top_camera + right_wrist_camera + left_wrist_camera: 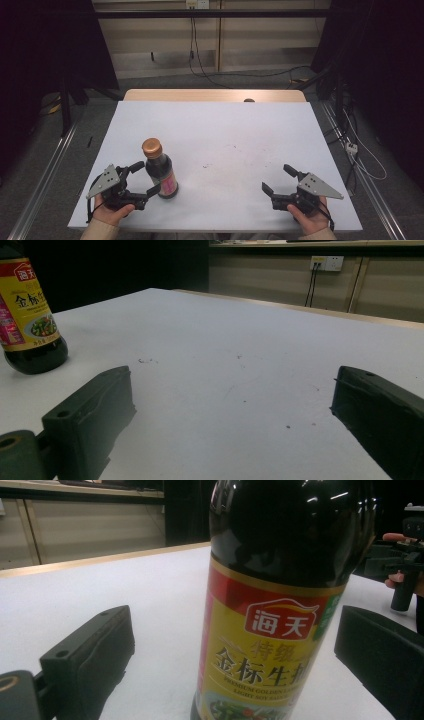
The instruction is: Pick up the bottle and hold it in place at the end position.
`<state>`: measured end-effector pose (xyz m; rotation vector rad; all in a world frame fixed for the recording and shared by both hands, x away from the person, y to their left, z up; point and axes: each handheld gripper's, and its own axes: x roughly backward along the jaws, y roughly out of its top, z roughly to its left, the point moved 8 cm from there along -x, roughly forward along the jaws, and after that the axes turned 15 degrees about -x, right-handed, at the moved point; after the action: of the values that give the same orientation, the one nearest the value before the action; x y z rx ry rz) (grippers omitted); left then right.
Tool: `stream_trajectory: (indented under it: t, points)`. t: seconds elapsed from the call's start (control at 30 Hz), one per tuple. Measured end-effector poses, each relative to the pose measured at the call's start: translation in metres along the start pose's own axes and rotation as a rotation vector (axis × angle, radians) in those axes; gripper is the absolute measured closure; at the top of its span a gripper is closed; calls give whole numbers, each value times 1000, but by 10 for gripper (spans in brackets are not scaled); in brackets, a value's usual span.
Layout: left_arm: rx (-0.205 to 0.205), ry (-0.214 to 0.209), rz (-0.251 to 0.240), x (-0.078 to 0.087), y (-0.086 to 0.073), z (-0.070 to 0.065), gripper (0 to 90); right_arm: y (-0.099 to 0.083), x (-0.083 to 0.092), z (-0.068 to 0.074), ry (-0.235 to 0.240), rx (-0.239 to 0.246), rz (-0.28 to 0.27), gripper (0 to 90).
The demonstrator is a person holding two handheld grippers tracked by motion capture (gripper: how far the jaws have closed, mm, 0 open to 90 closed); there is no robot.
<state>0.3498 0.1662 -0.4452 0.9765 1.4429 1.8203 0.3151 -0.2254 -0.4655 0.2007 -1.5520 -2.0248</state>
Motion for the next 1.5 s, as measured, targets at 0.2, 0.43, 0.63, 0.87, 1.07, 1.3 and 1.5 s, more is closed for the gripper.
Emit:
stream_trajectory:
  t: [0.2, 0.43, 0.63, 0.87, 1.07, 1.3, 1.5]
  points:
    - [-4, -8, 8, -2, 0, -1, 29, 0, 0, 0, -1, 0, 3, 26]
    - [-12, -35, -1, -5, 5, -7, 33, -2, -1, 0, 1, 0, 12, 26]
    - [-2, -10, -6, -9, 11, -5, 37, -2, -1, 1, 3, 0, 10, 26]
    - [-19, -5, -10, -18, 19, -7, 59, -2, -2, 1, -1, 3, 12, 28]
    - [-36, 29, 4, -26, 23, -7, 77, -2, -2, 1, -2, 6, 13, 29]
    - [-37, 16, 30, -34, 22, -9, 138, -2, -2, 2, 1, 7, 14, 29]
    - [-48, 20, 41, -36, 22, -10, 217, -3, -2, 2, 1, 7, 17, 29]
